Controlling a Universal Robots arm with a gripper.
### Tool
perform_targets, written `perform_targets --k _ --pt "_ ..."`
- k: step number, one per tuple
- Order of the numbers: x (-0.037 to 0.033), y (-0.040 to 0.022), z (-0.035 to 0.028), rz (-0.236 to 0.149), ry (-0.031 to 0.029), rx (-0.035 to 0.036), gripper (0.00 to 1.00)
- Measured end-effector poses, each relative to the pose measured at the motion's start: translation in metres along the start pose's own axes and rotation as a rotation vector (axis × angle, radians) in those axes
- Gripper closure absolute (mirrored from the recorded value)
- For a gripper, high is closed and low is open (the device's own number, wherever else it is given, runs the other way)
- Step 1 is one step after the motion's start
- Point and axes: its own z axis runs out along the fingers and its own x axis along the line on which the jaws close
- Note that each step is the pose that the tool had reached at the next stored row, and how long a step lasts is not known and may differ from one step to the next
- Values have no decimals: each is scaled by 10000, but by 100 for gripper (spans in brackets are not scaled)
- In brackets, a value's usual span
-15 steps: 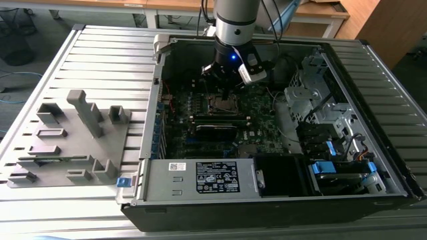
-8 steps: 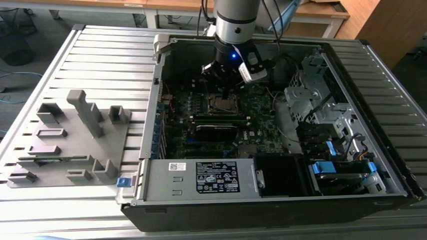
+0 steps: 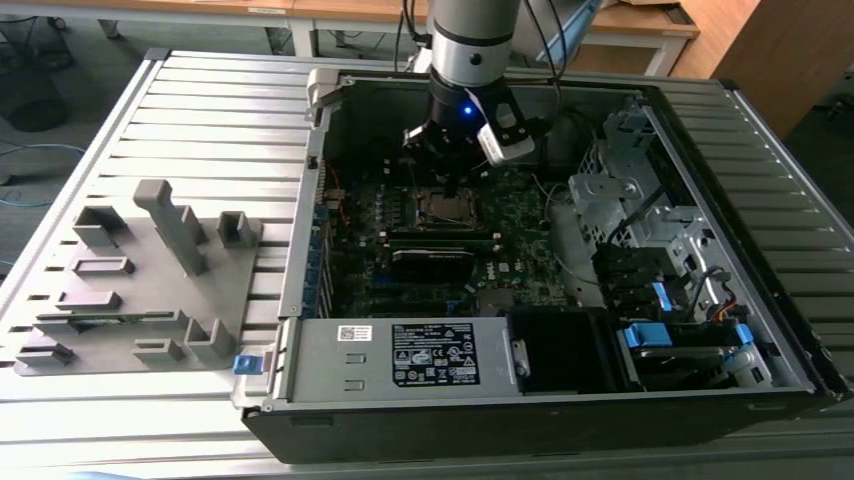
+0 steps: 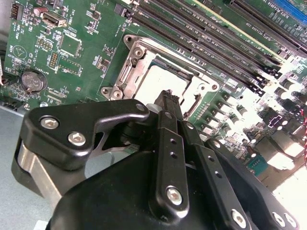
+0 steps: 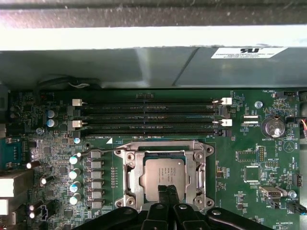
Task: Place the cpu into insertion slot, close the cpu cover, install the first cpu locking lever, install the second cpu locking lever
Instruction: 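Install the first cpu locking lever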
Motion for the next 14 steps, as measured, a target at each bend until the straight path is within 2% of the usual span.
perform_targets --k 7,14 --pt "0 0 -5 0 1 1 89" --pt "-1 0 -48 0 0 0 89"
